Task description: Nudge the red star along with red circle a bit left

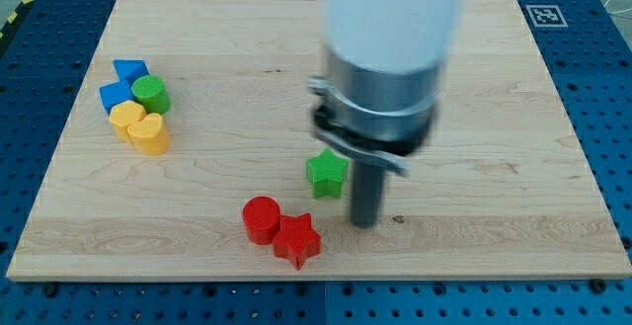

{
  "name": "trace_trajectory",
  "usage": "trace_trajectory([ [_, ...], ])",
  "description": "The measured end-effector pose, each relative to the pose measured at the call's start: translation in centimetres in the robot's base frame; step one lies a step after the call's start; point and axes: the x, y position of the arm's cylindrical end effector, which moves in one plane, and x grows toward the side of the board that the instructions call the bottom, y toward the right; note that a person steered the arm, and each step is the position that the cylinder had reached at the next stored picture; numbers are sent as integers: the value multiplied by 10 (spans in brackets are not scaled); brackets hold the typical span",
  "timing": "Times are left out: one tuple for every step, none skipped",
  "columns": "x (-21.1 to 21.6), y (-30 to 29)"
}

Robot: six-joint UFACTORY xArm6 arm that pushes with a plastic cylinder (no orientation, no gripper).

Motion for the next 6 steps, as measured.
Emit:
trace_trajectory([
  [39, 31],
  [41, 20],
  [41, -24],
  [40, -84],
  [39, -174],
  [19, -185],
])
